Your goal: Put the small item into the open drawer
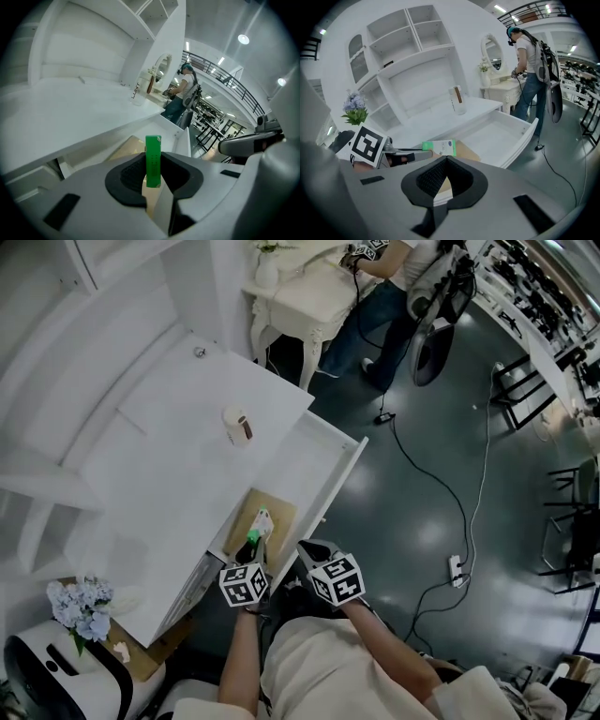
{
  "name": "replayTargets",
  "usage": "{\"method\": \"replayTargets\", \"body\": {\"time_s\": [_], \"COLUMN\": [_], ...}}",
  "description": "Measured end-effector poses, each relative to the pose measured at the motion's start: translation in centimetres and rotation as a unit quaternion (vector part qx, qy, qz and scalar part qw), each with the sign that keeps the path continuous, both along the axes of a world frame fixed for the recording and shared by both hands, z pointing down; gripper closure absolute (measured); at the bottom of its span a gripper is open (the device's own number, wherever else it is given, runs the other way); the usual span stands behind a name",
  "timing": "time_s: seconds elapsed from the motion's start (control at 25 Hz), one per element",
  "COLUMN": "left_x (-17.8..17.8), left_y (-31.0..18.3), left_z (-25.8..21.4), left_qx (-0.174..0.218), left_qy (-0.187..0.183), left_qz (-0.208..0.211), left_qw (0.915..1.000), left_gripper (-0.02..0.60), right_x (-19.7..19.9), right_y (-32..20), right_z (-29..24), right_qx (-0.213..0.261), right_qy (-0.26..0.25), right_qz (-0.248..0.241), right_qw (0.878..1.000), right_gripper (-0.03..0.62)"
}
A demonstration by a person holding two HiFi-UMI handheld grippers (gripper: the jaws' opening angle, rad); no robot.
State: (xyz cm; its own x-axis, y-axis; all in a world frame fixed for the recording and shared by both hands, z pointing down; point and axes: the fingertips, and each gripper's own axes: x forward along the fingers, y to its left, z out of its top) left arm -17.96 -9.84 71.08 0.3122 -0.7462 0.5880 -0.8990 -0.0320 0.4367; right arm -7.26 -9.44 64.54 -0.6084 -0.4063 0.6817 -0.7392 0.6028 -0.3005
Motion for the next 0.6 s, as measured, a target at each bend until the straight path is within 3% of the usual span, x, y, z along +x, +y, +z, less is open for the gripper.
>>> {"method": "replayTargets", "body": {"time_s": [0.36, 0.6], "left_x": [0.3, 0.3], "left_y": [-1.0, -2.2], "left_z": [2.5, 3.3], "left_qx": [-0.047, -0.055], "left_qy": [0.088, 0.12], "left_qz": [-0.046, -0.064], "left_qw": [0.994, 0.9892], "left_gripper": [0.486, 0.485], "right_x": [-0.8, 0.3], "right_y": [1.7, 1.9], "right_z": [1.1, 1.4], "right_qx": [-0.013, -0.019], "right_qy": [0.003, 0.008], "right_qz": [-0.011, 0.001], "right_qw": [1.0, 1.0], "right_gripper": [0.569, 0.57]}}
